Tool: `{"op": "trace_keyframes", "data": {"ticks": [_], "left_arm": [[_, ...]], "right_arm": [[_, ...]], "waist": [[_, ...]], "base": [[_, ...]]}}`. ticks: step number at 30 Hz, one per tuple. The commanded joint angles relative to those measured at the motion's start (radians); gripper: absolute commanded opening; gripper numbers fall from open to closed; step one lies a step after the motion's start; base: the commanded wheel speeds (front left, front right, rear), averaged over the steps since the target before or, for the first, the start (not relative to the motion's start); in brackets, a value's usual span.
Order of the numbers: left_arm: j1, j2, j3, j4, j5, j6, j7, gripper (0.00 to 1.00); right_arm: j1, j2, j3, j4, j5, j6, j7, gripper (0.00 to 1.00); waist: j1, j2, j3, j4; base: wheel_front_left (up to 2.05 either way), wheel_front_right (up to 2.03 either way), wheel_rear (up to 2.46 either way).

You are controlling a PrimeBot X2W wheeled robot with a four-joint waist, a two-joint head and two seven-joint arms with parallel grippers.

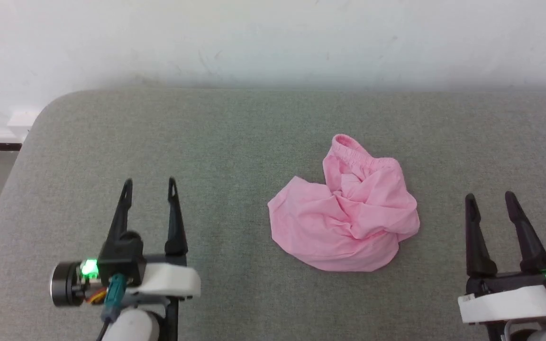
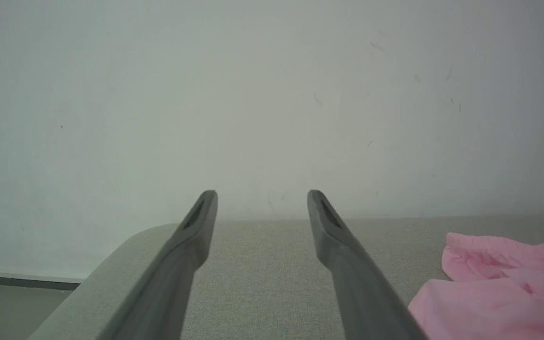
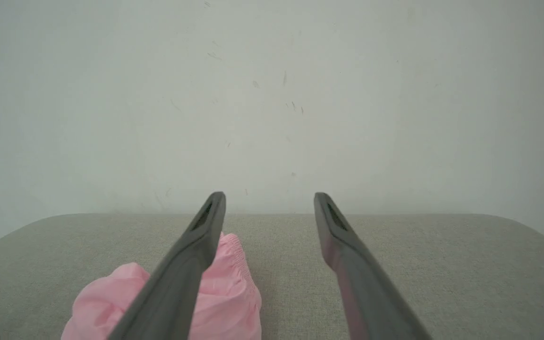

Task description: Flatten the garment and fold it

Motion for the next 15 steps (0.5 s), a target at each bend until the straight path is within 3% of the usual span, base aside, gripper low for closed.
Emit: {"op": "trace_keyframes", "data": {"ticks": [1,9,15], "left_arm": [[0.029,-0.017,0.029,-0.006,0.022,-0.016,-0.005,1.00],[0.119,-0.109,0.138,-0.021,0.098,-0.121,-0.005,1.00],[0.122,-0.145,0.174,-0.017,0.141,-0.199,-0.005,1.00]], "right_arm": [[0.015,0.002,0.005,0.004,0.004,-0.001,-0.005,1.00],[0.034,0.002,0.006,0.015,0.011,-0.001,-0.005,1.00],[0.033,0.002,0.000,0.016,0.011,-0.001,-0.005,1.00]], "waist": [[0.0001,0.0000,-0.003,-0.001],[0.0001,0.0000,-0.014,0.004],[0.0001,0.0000,-0.020,0.007]], "base": [[0.00,0.00,0.00],[0.00,0.00,0.00],[0.00,0.00,0.00]]}}
